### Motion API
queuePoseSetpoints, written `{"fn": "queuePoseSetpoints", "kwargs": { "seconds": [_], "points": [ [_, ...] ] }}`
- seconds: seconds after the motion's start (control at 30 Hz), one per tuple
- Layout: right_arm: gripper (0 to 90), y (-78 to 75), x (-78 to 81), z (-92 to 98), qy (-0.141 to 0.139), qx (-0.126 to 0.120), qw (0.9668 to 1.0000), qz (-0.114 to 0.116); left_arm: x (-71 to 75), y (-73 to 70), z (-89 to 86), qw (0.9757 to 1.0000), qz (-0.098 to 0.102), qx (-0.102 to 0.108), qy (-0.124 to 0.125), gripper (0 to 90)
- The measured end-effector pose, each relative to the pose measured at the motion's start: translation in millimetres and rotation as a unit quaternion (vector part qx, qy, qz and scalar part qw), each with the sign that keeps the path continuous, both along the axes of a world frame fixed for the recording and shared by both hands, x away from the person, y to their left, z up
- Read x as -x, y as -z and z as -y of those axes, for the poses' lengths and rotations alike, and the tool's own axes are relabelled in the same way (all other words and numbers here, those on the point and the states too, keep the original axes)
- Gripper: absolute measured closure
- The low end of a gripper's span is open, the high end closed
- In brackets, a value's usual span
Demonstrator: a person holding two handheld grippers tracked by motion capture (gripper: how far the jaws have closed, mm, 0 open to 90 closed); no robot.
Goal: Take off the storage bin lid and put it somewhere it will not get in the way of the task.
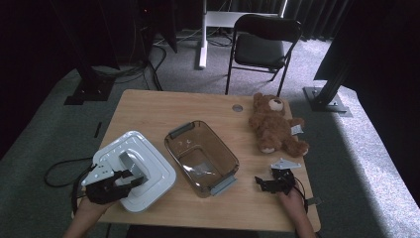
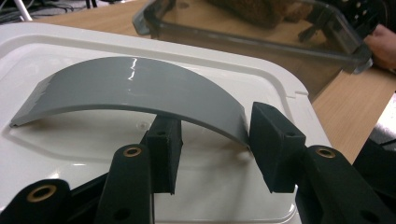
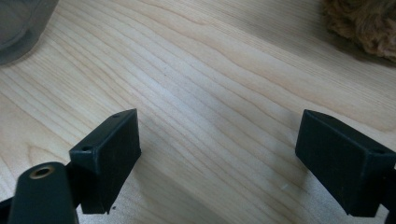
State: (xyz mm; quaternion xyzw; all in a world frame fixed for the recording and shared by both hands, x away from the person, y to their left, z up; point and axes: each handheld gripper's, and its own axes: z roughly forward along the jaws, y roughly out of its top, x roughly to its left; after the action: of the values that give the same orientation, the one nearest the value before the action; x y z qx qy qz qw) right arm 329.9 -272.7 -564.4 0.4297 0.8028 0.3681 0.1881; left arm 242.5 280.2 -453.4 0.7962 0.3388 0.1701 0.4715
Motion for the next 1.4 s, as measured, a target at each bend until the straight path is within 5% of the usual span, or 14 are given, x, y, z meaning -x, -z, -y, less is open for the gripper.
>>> {"fn": "queuePoseSetpoints", "kwargs": {
  "seconds": [0.6,1.0,1.4],
  "points": [
    [13.0,0.1,0.1,-0.1,-0.001,0.001,1.0000,0.002,-32.0,52.3,9.8,0.9991,-0.029,0.004,0.030,55.4],
    [13.0,0.0,0.1,0.3,-0.001,-0.001,1.0000,0.001,-55.6,83.9,18.3,0.9971,-0.066,-0.023,0.030,55.1],
    [13.0,0.1,0.4,0.0,-0.003,0.002,1.0000,0.002,-59.2,88.3,15.2,0.9954,-0.091,-0.026,0.015,33.8]
  ]
}}
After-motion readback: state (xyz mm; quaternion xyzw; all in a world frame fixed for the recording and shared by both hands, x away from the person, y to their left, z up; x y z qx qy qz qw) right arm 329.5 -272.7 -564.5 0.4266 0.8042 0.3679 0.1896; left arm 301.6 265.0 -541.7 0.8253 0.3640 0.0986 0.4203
